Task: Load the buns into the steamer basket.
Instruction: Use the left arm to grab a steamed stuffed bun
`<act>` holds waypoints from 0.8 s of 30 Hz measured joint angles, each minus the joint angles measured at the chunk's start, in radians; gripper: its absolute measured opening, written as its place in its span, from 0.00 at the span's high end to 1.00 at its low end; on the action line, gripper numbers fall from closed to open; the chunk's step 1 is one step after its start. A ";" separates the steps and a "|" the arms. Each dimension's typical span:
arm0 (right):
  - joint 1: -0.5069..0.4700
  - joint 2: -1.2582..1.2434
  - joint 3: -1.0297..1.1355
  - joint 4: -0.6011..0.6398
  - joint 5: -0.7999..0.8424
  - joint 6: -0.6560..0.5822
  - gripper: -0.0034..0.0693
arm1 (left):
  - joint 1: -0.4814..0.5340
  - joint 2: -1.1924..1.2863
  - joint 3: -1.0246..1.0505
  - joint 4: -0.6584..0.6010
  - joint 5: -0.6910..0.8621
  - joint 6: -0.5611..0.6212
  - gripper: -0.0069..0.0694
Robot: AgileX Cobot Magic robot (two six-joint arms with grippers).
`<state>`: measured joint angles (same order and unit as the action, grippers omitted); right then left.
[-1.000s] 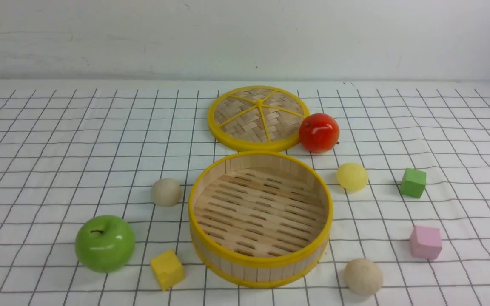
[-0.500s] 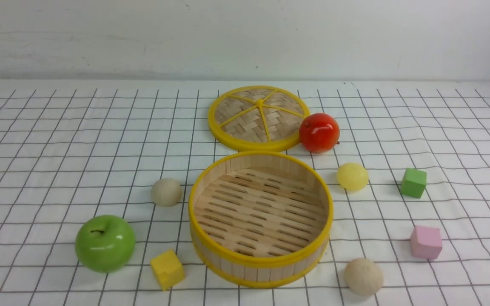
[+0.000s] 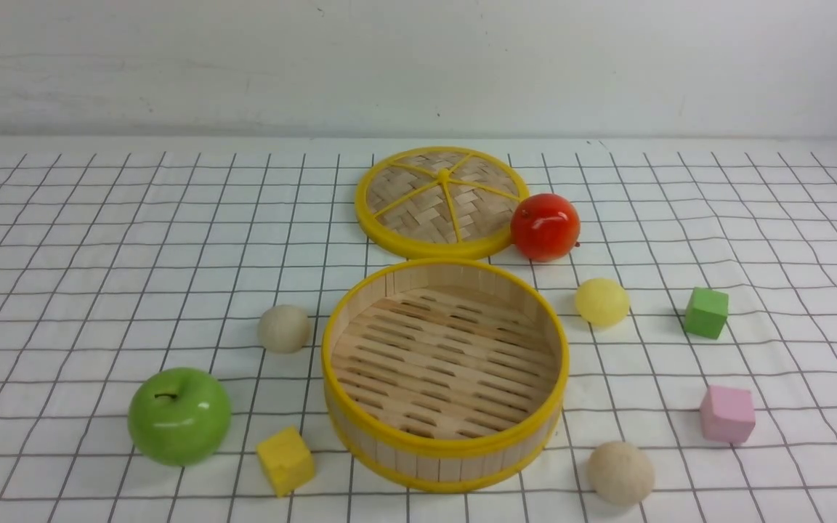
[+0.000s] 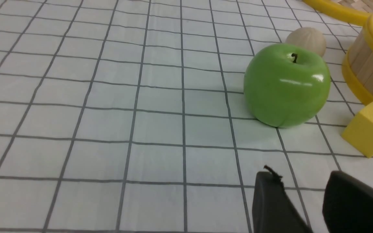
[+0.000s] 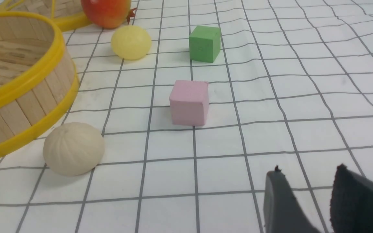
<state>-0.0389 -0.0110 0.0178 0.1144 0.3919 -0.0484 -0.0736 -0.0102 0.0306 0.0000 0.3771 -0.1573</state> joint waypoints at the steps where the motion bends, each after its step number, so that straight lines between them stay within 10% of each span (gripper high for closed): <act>1: 0.000 0.000 0.000 0.000 0.000 0.000 0.62 | 0.000 0.000 0.000 0.000 0.000 0.000 0.60; 9: 0.000 0.000 0.000 0.000 0.000 0.000 0.62 | 0.000 0.000 0.000 0.027 -0.031 0.000 0.60; 24: 0.000 0.000 0.000 0.000 0.000 0.000 0.62 | 0.000 0.000 -0.018 -0.086 -0.606 -0.171 0.60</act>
<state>-0.0389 -0.0110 0.0178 0.1144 0.3919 -0.0484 -0.0736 -0.0102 0.0123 -0.0859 -0.2291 -0.3279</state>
